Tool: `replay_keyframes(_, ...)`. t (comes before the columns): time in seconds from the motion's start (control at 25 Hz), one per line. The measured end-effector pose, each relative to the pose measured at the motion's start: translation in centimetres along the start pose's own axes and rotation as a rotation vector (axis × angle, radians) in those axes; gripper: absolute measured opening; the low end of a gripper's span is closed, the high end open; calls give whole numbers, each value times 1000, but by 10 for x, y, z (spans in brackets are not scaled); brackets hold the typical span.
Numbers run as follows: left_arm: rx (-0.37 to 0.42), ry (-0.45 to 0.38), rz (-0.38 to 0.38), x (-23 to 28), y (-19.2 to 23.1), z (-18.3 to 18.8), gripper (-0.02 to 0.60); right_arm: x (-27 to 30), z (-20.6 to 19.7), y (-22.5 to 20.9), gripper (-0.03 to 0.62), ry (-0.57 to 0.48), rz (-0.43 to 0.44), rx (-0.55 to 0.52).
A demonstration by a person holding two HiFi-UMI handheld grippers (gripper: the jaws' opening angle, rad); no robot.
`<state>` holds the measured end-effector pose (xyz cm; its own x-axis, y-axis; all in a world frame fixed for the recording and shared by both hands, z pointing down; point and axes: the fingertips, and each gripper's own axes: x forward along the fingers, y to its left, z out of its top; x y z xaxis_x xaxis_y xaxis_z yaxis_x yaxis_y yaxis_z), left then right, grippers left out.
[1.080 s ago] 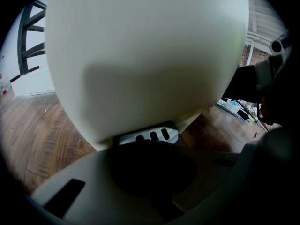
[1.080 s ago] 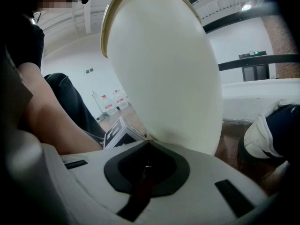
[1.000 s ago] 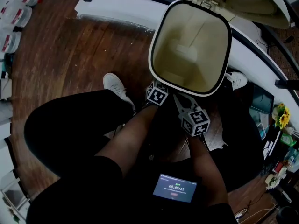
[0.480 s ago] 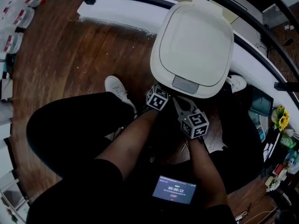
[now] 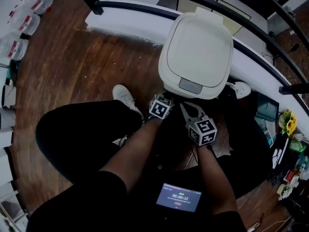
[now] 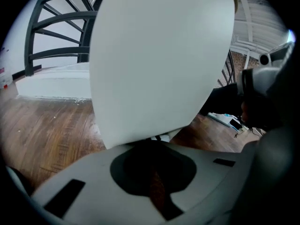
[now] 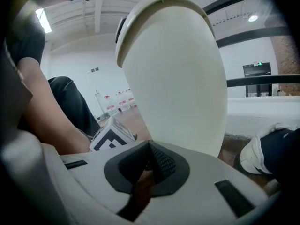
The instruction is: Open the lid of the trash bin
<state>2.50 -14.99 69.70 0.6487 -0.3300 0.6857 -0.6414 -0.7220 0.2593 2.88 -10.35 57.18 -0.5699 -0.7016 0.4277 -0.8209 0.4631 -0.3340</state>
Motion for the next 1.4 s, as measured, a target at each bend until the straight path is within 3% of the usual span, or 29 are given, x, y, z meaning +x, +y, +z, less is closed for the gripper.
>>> replay_keyframes(0.08, 10, -32, -7, -21, -9, 5, 38, -5, 7, 10, 20, -11, 6, -9)
replay_keyframes(0.32, 137, -160, -64, -95, -46, 34, 39, -27, 28, 46, 20, -38, 31, -81)
replay_keyframes(0.52, 216, -401, -81, -180, -93, 94, 39, -65, 70, 76, 20, -123, 27, -160)
replay_keyframes(0.6, 253, -461, -110, -209, -116, 112, 40, -85, 95, 90, 20, -188, 30, -177)
replay_keyframes(0.72, 322, -503, -125, -247, -140, 126, 38, -121, 130, 110, 20, -275, 30, -230)
replay_keyframes(0.88, 355, -554, -113, -303, -165, 148, 38, -166, 184, 141, 20, -383, 46, -300)
replay_keyframes(1.04, 342, -606, -245, -364, -199, 179, 38, -205, 219, 169, 20, -433, 114, -280)
replay_keyframes(1.16, 407, -636, -344, -398, -221, 202, 38, -225, 238, 182, 20, -467, 125, -284)
replay_keyframes(1.4, 393, -708, -362, -426, -226, 215, 38, -239, 241, 211, 20, -442, 125, -339)
